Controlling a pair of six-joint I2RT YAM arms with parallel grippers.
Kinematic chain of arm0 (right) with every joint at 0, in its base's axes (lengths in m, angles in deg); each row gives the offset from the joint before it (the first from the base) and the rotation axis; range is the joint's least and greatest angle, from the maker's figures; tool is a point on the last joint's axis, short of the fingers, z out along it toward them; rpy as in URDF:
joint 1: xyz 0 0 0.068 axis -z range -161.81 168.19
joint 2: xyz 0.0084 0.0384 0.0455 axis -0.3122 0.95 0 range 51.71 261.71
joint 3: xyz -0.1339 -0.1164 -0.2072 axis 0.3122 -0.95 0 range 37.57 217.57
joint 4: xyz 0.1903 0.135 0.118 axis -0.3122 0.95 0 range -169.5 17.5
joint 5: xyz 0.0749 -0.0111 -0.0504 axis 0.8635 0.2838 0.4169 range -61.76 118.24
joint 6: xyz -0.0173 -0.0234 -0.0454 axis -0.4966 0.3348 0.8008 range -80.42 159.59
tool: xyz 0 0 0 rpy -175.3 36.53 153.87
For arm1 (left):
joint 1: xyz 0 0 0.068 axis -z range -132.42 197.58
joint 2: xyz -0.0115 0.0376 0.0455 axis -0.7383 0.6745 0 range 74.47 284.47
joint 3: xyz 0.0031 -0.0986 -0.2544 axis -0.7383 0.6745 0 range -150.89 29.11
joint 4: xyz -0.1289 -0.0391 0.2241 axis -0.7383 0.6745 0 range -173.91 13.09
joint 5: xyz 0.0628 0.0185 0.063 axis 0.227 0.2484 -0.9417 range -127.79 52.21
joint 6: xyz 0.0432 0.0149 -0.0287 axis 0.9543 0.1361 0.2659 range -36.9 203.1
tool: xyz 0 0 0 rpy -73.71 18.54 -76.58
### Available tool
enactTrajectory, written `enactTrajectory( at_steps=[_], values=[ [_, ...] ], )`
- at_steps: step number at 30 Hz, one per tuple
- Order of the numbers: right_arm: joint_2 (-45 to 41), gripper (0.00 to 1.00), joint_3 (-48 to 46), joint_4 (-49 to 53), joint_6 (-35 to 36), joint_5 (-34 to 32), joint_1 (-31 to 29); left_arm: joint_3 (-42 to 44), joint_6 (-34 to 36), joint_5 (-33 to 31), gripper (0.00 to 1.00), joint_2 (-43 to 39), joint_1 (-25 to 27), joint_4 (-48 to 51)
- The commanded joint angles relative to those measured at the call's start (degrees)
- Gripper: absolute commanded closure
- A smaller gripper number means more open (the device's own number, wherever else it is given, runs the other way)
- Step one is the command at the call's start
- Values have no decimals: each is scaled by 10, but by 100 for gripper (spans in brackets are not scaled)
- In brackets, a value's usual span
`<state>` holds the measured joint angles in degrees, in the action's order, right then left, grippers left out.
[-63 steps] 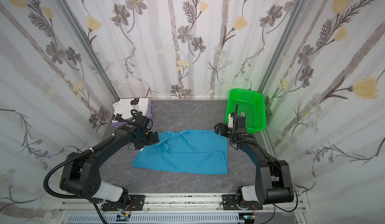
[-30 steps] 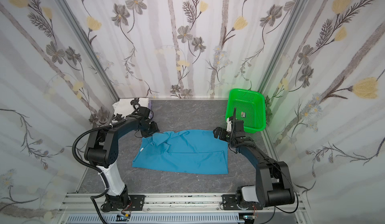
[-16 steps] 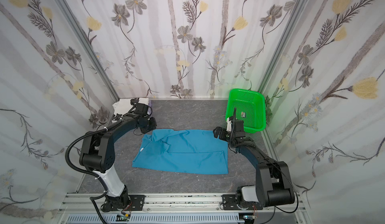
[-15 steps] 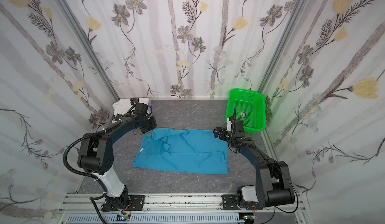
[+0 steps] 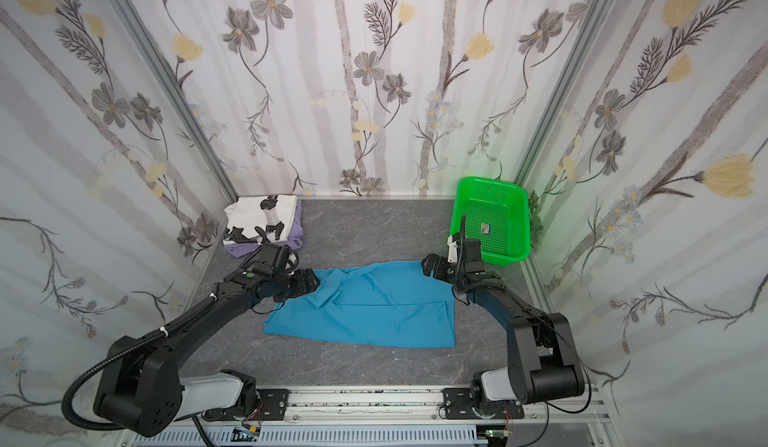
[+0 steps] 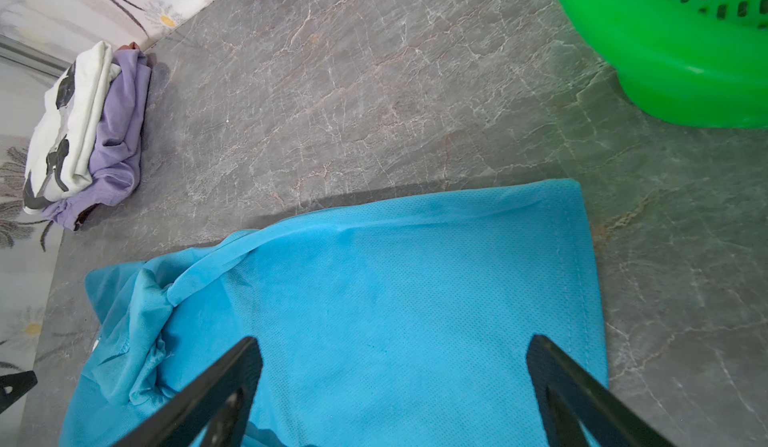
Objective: Fold and stack the t-shirts
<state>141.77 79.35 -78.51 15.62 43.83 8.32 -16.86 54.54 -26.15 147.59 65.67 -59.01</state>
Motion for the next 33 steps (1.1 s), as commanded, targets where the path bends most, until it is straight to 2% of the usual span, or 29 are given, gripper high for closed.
enactTrajectory(
  at_steps=[1,5,12,18,29,33],
  values=[
    [3,0,5,-26,-3,8,-5,-3,-7,19,0,11,-21,-36],
    [-11,0,5,-22,-3,1,-8,-18,-12,57,2,60,-27,-64],
    [-15,0,3,-15,-3,-3,-9,-7,-31,94,24,128,-27,-116],
    [-11,0,5,-10,1,-6,-9,4,-32,87,39,133,-26,-108],
    [5,0,29,-10,5,-7,-9,18,-26,58,39,124,-26,-76],
    [11,0,33,-8,3,-18,-7,17,-27,72,45,131,-26,-76]
  ],
)
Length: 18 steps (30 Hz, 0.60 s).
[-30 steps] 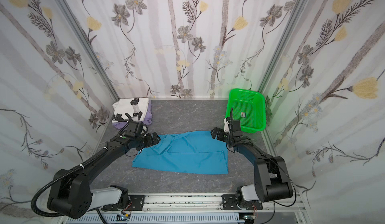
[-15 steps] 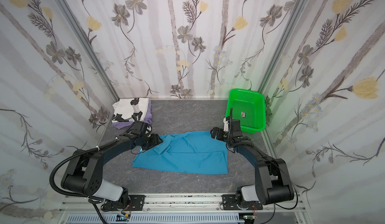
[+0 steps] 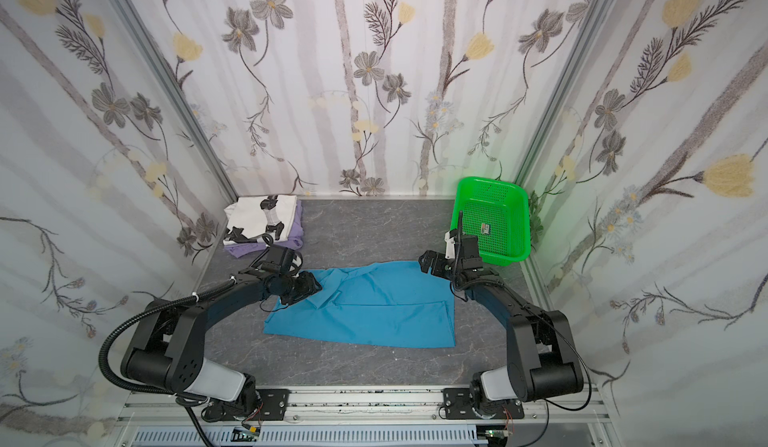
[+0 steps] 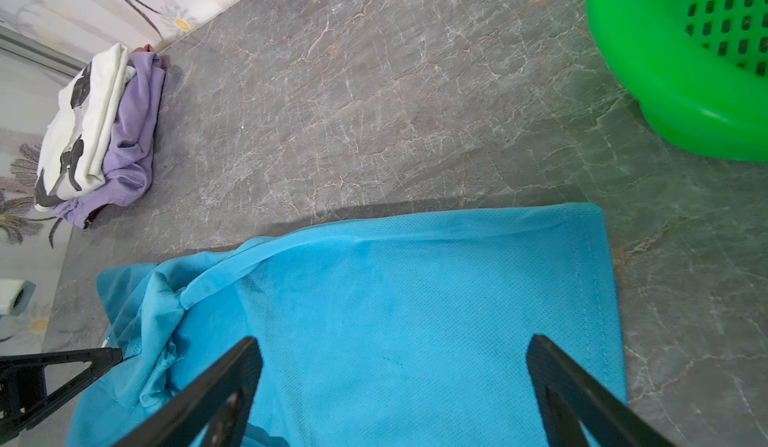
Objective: Fold and stack the t-shirts
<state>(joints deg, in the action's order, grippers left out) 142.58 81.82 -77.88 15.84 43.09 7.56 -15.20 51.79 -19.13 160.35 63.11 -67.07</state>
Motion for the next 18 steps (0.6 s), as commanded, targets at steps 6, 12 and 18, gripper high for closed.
enactTrajectory(
  at_steps=[6,12,18],
  values=[
    [30,0,9,-18,-4,-17,4,4,2,-3,46,-6,-1,13],
    [29,0,3,-22,-4,-16,6,4,4,-32,32,-17,-4,34],
    [26,0,-1,-23,-4,-17,8,9,-2,-4,41,-9,-4,6]
  ],
)
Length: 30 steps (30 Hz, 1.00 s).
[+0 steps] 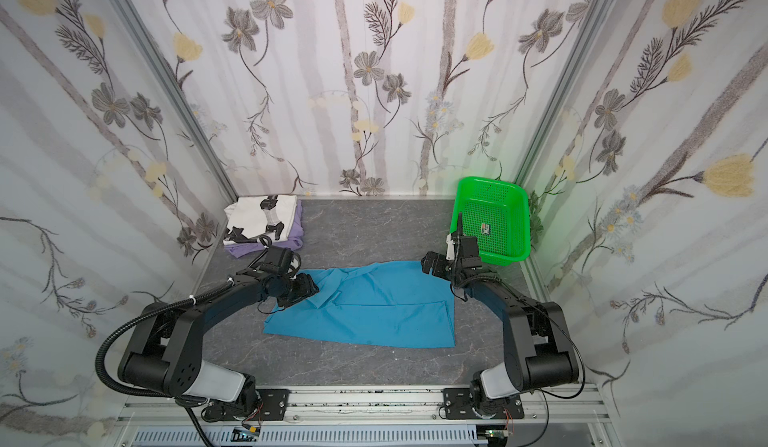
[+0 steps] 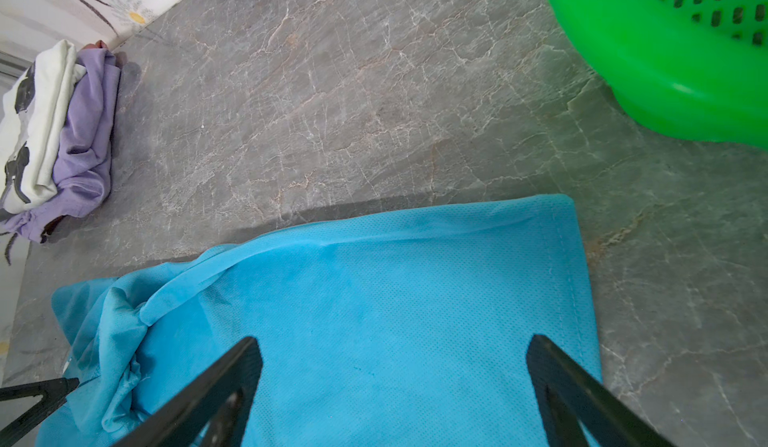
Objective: Fold and stack the t-shirts
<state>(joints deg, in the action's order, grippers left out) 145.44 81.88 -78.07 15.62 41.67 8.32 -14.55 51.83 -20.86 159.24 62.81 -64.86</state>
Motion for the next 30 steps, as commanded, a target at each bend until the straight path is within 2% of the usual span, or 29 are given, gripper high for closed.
enactTrajectory(
  at_steps=[1,9,15,17,23,30],
  values=[
    [-3,0,-3,-21,-2,-3,2,1,-2,21,44,5,-1,-18],
    [-3,0,-8,-25,-3,-3,16,-3,0,30,66,9,-1,-17],
    [17,0,-4,-37,-7,11,36,-5,3,19,100,4,-1,-4],
    [36,0,6,-41,-10,12,41,-7,4,12,100,2,0,0],
    [107,1,58,-27,-23,-45,45,-13,9,-23,100,-21,-1,17],
    [156,10,125,13,-55,-107,27,-31,19,-74,100,-67,-2,60]
  ],
)
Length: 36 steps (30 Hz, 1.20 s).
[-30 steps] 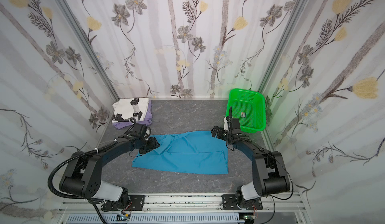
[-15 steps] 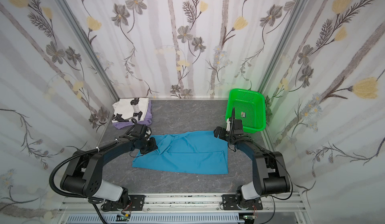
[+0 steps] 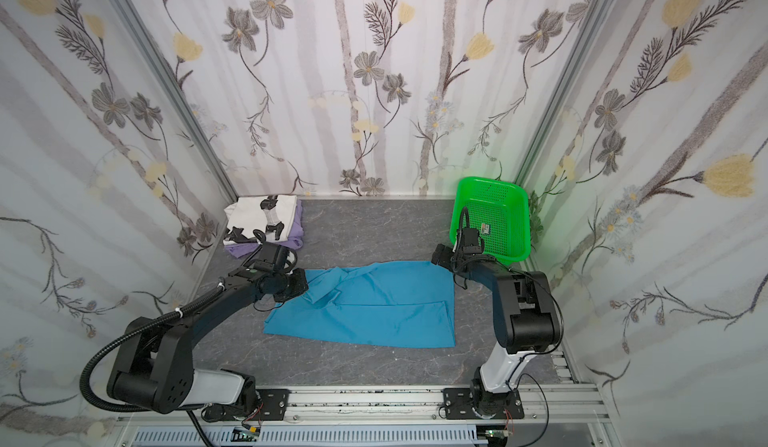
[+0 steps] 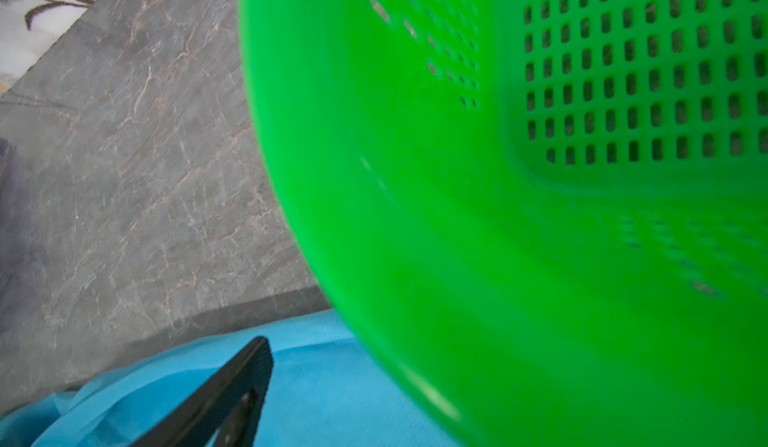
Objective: Fold and stack the t-shirts
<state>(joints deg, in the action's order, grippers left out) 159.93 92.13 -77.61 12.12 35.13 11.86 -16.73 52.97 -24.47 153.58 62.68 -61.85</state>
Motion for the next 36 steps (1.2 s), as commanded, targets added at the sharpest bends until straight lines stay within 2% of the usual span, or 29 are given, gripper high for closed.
enactTrajectory(
  at_steps=[1,5,10,16,21,25,33,36],
  values=[
    [18,10,35,27,-24,-55,-13,-12,3,-67,100,-17,-1,50],
    [32,11,59,54,-31,-65,-18,-10,-7,-133,100,-43,-23,94],
    [48,14,84,71,-44,-68,-23,-11,-11,-144,100,-48,-40,109],
    [66,18,124,101,-46,-43,-47,-6,-10,-113,100,-38,-41,87],
    [35,19,72,84,-61,-40,-72,1,-11,-97,100,-31,-43,69],
    [16,24,23,56,-70,-31,-77,0,-12,-81,100,-25,-45,60],
    [-13,25,-6,48,-57,-43,-82,3,-12,-80,100,-30,-46,55],
    [-19,29,-12,45,-53,-33,-82,2,-12,-82,100,-32,-47,57]
  ],
)
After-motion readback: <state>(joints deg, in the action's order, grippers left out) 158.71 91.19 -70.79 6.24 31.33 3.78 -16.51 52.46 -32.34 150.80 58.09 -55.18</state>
